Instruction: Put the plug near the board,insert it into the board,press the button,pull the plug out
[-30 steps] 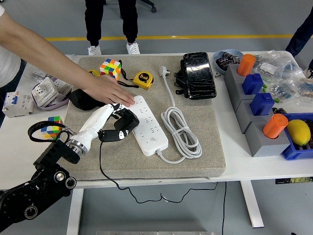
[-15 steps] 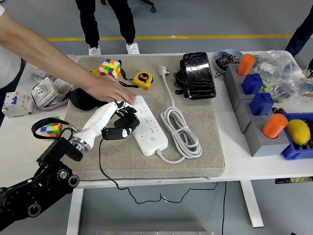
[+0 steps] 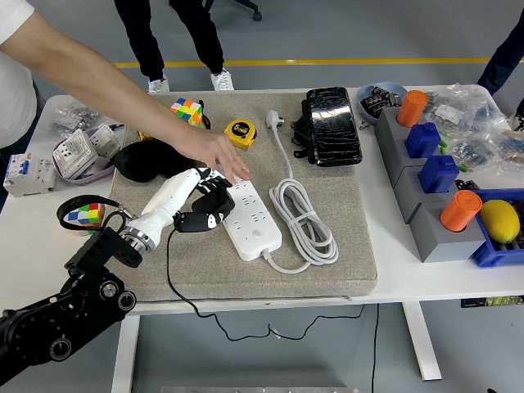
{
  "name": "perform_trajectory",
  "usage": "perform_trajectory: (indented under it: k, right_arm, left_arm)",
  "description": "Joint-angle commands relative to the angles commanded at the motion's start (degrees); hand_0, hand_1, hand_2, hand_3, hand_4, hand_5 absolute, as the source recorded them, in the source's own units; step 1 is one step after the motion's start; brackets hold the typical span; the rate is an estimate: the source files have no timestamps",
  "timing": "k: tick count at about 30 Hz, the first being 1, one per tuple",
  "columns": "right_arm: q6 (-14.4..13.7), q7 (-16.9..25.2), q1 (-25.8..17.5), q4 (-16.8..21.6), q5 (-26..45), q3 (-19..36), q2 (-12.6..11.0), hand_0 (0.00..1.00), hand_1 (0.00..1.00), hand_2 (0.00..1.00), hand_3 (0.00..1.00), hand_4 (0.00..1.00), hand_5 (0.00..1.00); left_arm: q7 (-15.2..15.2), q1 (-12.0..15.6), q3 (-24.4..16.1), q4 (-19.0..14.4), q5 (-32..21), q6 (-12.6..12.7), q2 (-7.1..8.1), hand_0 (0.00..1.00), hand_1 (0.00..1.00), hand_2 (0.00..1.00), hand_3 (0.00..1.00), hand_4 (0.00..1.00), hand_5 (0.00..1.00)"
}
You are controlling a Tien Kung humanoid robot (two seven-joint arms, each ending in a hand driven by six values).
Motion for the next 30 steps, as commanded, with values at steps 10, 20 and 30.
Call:
perform_trajectory:
  k: [10,20,30]
  right_arm:
    - [0.0,0.0,0.1,0.0,0.0,-0.1,0.0,0.574,0.639,0.603,0.538,0.924,0.471]
    - [0.0,0.0,0.1,0.1,0.0,-0.1,0.0,0.573,0.639,0.602,0.538,0.925,0.47]
    - [0.0,0.0,0.0,0.1,0.0,0.0,0.0,0.574,0.639,0.602,0.538,0.925,0.47]
  left_arm:
    - [0.2,-0.8,0.8,0.1,0.3,-0.2,-0.35,0.492,0.608,0.622,0.603,0.785,0.058]
    - [0.1,-1.7,1.2,1.2,0.0,0.0,-0.74,0.485,0.607,0.622,0.603,0.789,0.058]
    - [-0.3,-1.8,0.3,1.2,0.3,0.2,-0.55,0.484,0.607,0.621,0.602,0.791,0.061]
